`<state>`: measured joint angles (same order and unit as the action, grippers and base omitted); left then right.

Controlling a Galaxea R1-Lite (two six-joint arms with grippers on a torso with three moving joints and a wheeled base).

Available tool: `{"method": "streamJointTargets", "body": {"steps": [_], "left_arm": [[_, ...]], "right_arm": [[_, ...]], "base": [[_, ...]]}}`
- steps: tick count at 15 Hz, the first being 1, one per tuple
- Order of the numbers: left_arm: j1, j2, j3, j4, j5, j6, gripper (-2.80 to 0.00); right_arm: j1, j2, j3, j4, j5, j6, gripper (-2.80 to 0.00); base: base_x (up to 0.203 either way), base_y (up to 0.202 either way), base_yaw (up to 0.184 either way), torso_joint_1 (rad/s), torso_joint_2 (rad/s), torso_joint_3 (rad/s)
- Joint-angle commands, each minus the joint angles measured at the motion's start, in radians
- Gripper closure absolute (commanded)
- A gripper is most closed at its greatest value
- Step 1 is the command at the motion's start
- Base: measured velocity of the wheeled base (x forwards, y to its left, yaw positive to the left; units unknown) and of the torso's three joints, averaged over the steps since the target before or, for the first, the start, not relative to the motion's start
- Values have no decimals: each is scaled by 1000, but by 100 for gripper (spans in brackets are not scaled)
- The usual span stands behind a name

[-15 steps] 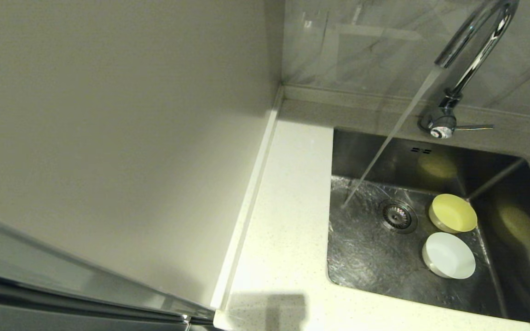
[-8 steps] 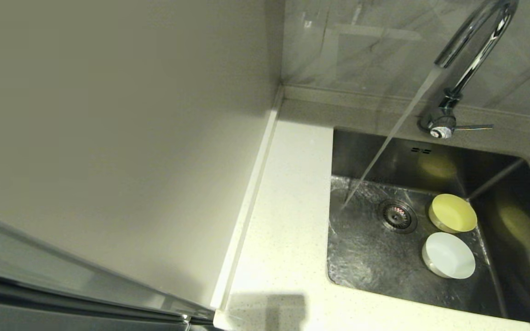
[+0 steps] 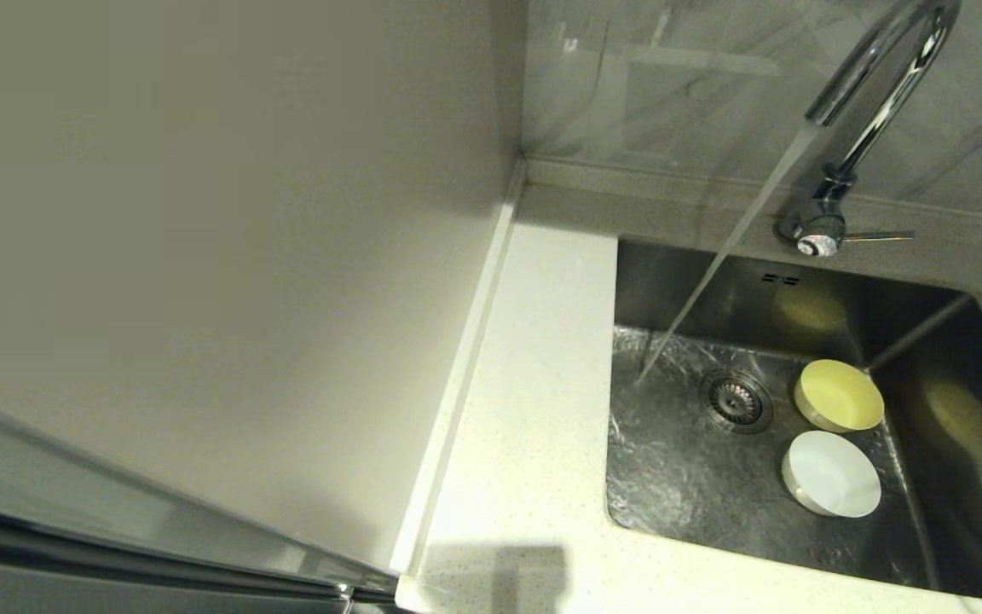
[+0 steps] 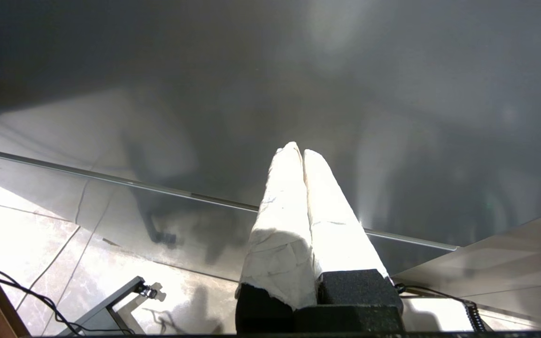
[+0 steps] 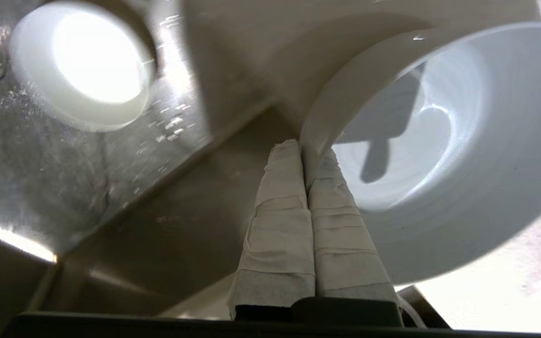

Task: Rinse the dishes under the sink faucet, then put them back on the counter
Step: Put a bowl into the sink

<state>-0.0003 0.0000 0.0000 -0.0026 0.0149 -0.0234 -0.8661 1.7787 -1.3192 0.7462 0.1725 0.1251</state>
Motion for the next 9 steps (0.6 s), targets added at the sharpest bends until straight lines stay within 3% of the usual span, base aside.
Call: {"method": "streamJointTargets", "body": {"steps": [1, 7, 9], "left_arm": [[0, -3, 0, 0, 0, -1, 0], [0, -3, 0, 0, 0, -1, 0], [0, -3, 0, 0, 0, -1, 0]], "right_arm": [[59, -75, 17, 5, 3, -3, 0], [404, -213, 172, 2, -2, -167, 0], [527, -216, 186, -2, -39, -204, 0]], "base": [[0, 0, 0, 0, 0, 0], [0, 0, 0, 0, 0, 0], [0, 0, 0, 0, 0, 0]]}}
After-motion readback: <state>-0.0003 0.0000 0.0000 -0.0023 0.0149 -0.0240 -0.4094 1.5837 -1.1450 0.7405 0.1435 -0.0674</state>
